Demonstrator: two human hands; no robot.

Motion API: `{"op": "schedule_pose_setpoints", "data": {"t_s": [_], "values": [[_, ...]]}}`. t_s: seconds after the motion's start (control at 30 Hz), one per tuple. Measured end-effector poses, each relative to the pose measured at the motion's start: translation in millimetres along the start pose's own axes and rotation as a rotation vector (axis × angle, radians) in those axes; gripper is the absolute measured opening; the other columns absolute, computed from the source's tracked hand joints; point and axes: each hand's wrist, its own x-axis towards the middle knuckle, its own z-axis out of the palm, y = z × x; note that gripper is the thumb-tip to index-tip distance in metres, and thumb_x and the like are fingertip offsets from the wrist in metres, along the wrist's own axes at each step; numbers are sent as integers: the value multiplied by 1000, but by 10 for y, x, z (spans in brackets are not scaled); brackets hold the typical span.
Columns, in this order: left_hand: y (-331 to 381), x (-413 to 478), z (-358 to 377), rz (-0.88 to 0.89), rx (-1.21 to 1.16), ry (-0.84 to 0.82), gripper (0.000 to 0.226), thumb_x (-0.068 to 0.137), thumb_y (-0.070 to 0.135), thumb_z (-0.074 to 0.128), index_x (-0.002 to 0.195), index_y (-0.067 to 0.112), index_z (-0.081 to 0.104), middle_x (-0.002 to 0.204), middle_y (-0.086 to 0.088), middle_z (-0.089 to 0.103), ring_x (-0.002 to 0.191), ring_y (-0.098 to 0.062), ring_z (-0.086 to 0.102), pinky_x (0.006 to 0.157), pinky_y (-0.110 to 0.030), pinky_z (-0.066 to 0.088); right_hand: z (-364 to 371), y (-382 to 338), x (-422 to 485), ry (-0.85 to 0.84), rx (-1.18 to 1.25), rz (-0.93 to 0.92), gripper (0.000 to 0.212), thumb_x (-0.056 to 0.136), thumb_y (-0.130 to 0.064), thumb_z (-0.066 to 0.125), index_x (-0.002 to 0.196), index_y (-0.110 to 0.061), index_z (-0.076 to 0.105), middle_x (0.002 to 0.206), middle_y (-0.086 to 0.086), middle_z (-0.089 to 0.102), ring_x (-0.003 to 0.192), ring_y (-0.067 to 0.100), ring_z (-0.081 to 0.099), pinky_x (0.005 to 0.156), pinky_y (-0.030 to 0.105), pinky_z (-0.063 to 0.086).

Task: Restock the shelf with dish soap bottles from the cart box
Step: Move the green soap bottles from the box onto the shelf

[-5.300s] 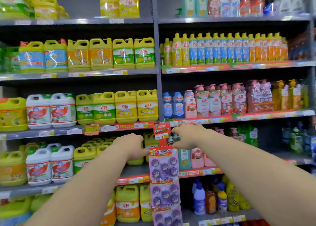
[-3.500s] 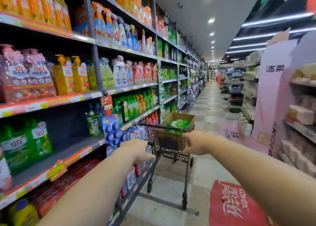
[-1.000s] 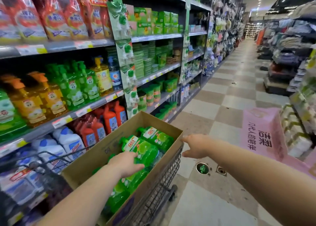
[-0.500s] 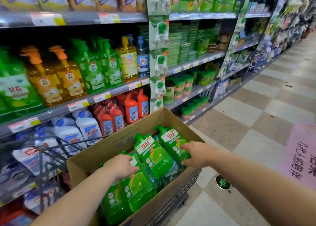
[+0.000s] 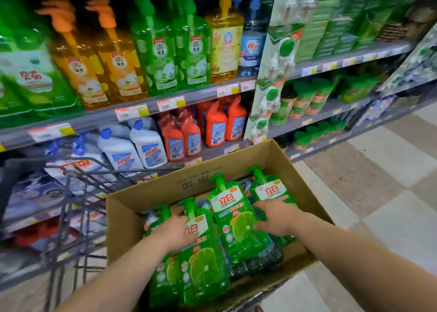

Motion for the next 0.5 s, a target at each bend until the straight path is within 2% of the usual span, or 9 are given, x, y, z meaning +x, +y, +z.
{"op": "schedule_pose_setpoints", "data": {"t_s": [0.07,0.2,0.27,0.33,0.43,0.5], "values": [[-27,37,70,-41,-64,-18,60,85,57,52,127,14,49,128,-13,53,117,-27,52,90,-31,42,4,26,173,-22,39,-16,71,87,-46,55,146,-18,26,148,9,37,132,28,40,109,40,35],[-4,64,205,-166,-258,-35,70,81,55,60,133,12,44,135,-10,50,122,-23,50,97,-28,40,57,81,492,-46,126,-36,69,86,-43,57,144,-17,29,143,9,44,126,26,47,102,36,39],[24,81,285,-203,-391,-29,63,80,48,66,128,11,47,130,-9,56,117,-22,54,93,-25,43,110,115,650,-67,227,-22,72,86,-45,59,144,-16,29,141,10,46,122,27,51,101,37,42],[40,91,380,-258,-543,-10,60,80,39,70,127,10,46,128,-10,57,113,-21,55,95,-27,45,183,133,790,-89,359,-15,75,85,-46,61,144,-13,28,140,10,46,118,26,53,98,34,44],[49,108,492,-378,-766,-2,68,82,34,70,138,12,38,133,-9,53,119,-23,51,99,-28,40,297,128,956,-72,536,6,73,79,-46,68,136,-11,38,133,8,55,114,24,56,96,32,44],[44,133,573,-454,-891,-25,61,83,33,69,135,13,44,134,-8,55,123,-26,50,102,-33,39,361,140,1052,-78,610,59,79,75,-50,71,136,-11,40,135,10,54,120,26,53,100,35,42]]}}
